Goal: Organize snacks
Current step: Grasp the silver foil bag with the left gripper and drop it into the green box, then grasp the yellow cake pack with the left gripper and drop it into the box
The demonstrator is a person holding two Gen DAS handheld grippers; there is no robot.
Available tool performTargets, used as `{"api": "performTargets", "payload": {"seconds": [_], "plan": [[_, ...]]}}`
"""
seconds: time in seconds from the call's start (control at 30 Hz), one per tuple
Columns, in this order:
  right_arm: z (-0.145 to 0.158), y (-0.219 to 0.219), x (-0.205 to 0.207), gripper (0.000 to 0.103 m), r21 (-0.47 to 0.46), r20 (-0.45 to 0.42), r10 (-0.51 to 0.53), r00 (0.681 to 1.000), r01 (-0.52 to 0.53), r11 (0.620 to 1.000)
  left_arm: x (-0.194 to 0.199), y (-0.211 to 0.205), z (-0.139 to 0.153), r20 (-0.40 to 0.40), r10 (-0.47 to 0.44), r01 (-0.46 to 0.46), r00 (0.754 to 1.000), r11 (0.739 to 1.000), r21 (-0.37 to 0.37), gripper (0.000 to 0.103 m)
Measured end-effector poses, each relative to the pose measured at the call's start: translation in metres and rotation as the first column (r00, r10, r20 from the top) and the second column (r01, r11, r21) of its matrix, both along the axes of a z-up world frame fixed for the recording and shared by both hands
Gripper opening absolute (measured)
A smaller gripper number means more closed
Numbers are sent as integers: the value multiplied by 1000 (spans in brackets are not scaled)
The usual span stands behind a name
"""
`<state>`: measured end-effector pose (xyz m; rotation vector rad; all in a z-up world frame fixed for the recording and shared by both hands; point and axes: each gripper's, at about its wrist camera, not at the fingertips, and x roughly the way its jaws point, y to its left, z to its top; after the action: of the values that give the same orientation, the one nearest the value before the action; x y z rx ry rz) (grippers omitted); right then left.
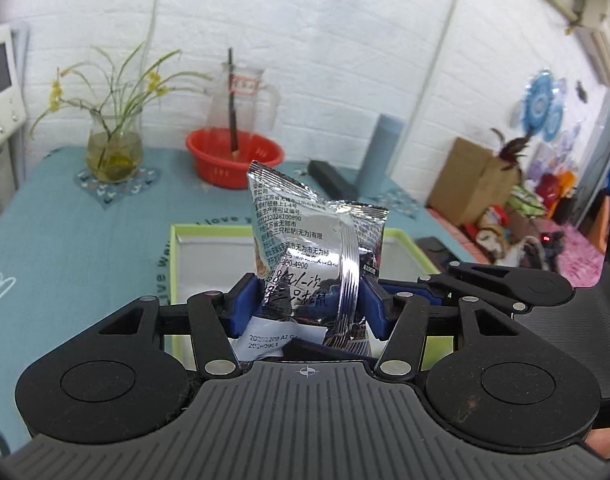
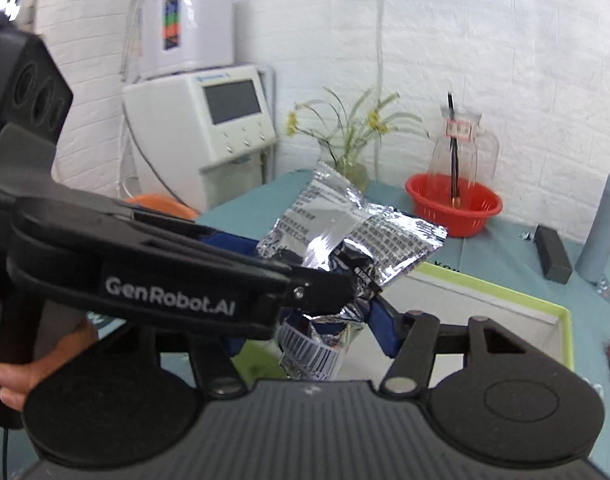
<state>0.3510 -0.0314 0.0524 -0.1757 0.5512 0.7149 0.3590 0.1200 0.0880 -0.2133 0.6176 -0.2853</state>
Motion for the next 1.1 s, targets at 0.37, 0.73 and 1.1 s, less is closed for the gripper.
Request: {"api": "performTargets", "payload": {"seconds": [0.37, 0.73, 1.1], "plan": [[-38, -9, 47, 84, 4, -103, -29, 994, 30, 1000, 28, 14, -31, 18, 87, -88, 996, 995, 48, 73], [-2, -119, -132, 102, 158, 35, -142, 989, 135, 978, -130, -29, 1, 116, -42, 45, 992, 999, -29, 82], [-65, -147, -269, 102, 169, -162, -129, 978, 156, 973, -247, -78, -74, -83, -116, 106, 990, 988, -114, 81]]}}
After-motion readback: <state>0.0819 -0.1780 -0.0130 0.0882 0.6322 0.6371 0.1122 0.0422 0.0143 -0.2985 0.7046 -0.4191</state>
